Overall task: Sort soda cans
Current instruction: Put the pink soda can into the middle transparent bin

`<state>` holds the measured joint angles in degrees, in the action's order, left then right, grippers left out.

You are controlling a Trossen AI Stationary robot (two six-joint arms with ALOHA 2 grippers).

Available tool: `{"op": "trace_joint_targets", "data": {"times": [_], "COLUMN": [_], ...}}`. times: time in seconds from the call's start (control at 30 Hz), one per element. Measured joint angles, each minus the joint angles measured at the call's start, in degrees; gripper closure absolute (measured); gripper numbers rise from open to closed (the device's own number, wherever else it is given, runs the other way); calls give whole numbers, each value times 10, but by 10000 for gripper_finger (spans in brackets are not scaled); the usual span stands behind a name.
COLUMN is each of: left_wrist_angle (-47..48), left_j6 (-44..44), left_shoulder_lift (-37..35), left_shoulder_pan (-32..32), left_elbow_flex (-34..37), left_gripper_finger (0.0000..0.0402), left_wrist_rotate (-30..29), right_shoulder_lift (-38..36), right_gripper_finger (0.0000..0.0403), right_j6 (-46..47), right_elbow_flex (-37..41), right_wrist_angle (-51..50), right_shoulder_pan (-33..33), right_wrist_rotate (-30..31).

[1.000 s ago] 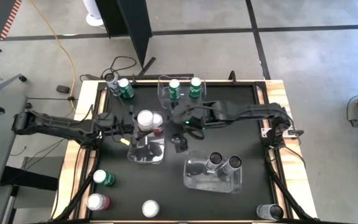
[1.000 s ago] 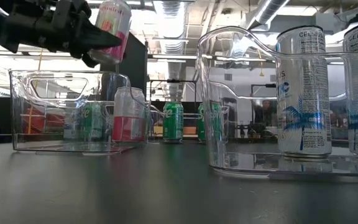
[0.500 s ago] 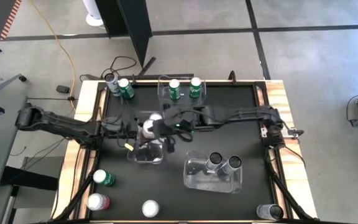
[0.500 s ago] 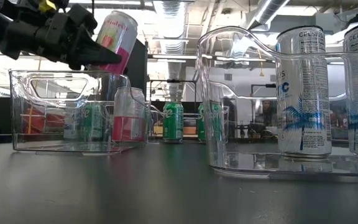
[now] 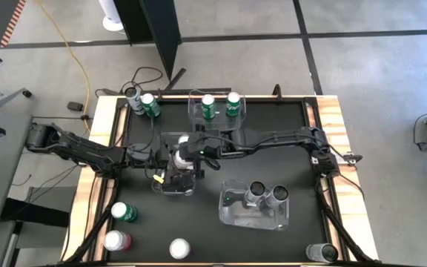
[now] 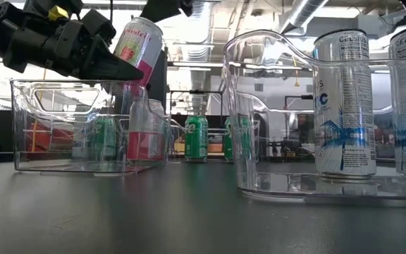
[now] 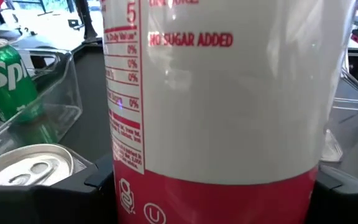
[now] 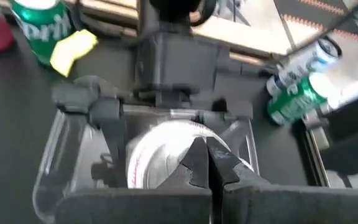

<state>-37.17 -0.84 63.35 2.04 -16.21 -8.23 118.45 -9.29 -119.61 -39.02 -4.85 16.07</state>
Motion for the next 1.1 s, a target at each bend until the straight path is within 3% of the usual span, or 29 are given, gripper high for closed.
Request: {"op": "trace_joint_targets", "data": {"times": [0.47,0.8,1.0,1.1], "left_wrist_angle": [3,60,67,75], "left_j6": [1,-5,3,11], "left_shoulder_lift": [0,2,1,1], "left_shoulder_pan": [0,-1,-1,-5], "left_elbow_flex": [1,5,5,4], "left_gripper_finger": [121,121,121,121], "left_wrist_rotate": [-12,-42,-51,-40], "right_shoulder_lift": [-1,53,54,54], "right_gripper_finger": [403,403,403,403], "right_j6": [9,3,-3,-11], "right_elbow_flex": [0,-1,-1,-1], "right_wrist_angle": [-27,-10,2,0], "right_shoulder_pan": [-5,-1,0,5], "right_wrist_rotate": [-9,-7,-23,-67]}}
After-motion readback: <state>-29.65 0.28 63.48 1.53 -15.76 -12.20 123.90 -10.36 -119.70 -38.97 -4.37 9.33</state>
